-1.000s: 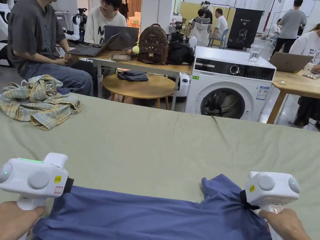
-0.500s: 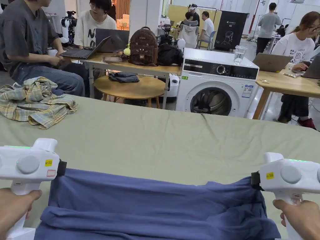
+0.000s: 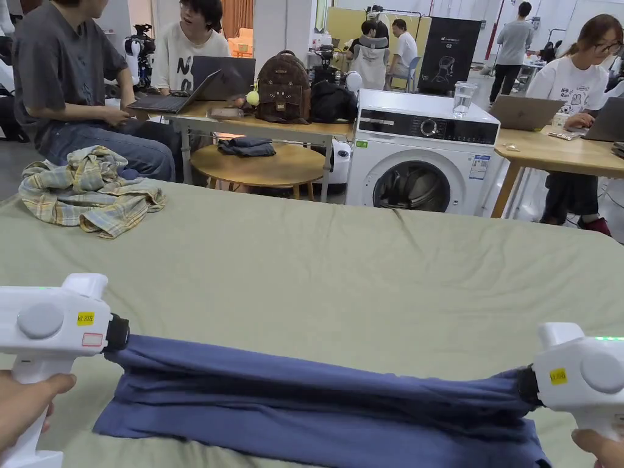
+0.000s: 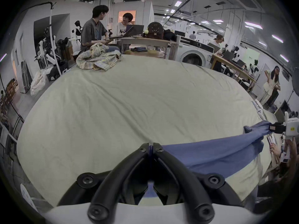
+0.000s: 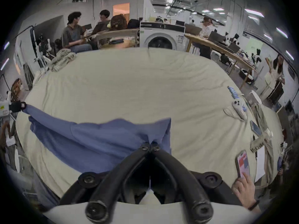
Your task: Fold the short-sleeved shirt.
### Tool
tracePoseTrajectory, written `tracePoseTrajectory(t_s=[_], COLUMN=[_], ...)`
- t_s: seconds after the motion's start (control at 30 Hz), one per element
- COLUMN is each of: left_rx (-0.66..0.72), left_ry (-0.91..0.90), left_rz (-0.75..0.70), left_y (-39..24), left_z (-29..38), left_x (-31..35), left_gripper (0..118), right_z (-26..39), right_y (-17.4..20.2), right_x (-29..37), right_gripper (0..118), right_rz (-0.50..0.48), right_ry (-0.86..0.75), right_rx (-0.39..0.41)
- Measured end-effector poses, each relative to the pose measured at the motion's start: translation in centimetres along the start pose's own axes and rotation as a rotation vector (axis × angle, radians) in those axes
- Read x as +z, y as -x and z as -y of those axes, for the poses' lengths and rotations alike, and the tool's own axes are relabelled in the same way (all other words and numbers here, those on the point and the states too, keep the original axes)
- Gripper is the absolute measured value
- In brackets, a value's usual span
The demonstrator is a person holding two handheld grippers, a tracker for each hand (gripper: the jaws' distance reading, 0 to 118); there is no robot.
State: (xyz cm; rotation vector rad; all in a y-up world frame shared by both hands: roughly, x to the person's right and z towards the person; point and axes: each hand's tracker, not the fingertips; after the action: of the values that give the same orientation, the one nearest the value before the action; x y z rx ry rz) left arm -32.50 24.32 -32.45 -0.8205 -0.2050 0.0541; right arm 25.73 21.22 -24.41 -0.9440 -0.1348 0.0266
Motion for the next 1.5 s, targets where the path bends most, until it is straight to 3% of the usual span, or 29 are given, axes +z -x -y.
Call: tracePoseTrajectory(t_s=[0.23, 0.6, 0.63, 0.7, 0.73, 0.77, 0.9, 1.13, 1.2, 1.3, 1.37, 1.5], left_rx=[-0.08, -0.116, -0.114, -0.091, -0.082, -0.078, -0.013, -0.068, -0.084, -0.102, -0.124, -0.122], left_ry=[0.207, 0.219, 0.214, 0.216, 0.194, 0.148, -0.012, -0.356, -0.449, -0.543, -0.585, -0.618], left_rz=[-0.012, -0.105, -0.112, -0.124, -0.152, -0.154, -0.082, -0.069, -0.081, -0.121, -0.128, -0.168], left_y=[0.2, -1.5, -1.6, -1.9, -1.4, -1.5, -2.3, -6.7, -8.0, -10.0, -10.9, -11.9], left_z=[3.9, 7.2, 7.0, 6.3, 6.0, 5.7, 4.6, 5.3, 5.8, 6.4, 6.6, 6.5], left_x=[-2.4, -6.0, -5.9, -5.4, -5.2, -4.6, -1.7, 0.3, 0.8, 1.1, 1.3, 1.6], left_gripper=[0, 0, 5, 22, 31, 33, 37, 37, 37, 33, 4, 0], right_z=[4.1, 6.9, 6.8, 6.4, 6.1, 5.8, 4.0, 3.1, 3.1, 2.8, 2.5, 1.7], right_y=[0.6, 0.4, 0.5, 0.7, 0.9, 1.1, 2.6, 7.7, 9.5, 11.8, 12.8, 14.0], right_x=[-2.5, -6.5, -6.4, -5.5, -4.6, -3.8, -0.6, 2.2, 2.6, 2.6, 2.5, 2.4], right_gripper=[0, 0, 6, 30, 42, 46, 49, 49, 46, 4, 0, 0], right_rz=[0.061, 0.062, 0.064, 0.094, 0.13, 0.141, 0.183, 0.122, 0.123, 0.092, 0.069, 0.037], right_ry=[0.168, 0.183, 0.179, 0.174, 0.141, 0.095, -0.062, -0.532, -0.631, -0.735, -0.769, -0.768], right_rx=[0.08, 0.024, 0.025, 0.027, 0.02, 0.006, -0.028, -0.124, -0.132, -0.154, -0.182, -0.199])
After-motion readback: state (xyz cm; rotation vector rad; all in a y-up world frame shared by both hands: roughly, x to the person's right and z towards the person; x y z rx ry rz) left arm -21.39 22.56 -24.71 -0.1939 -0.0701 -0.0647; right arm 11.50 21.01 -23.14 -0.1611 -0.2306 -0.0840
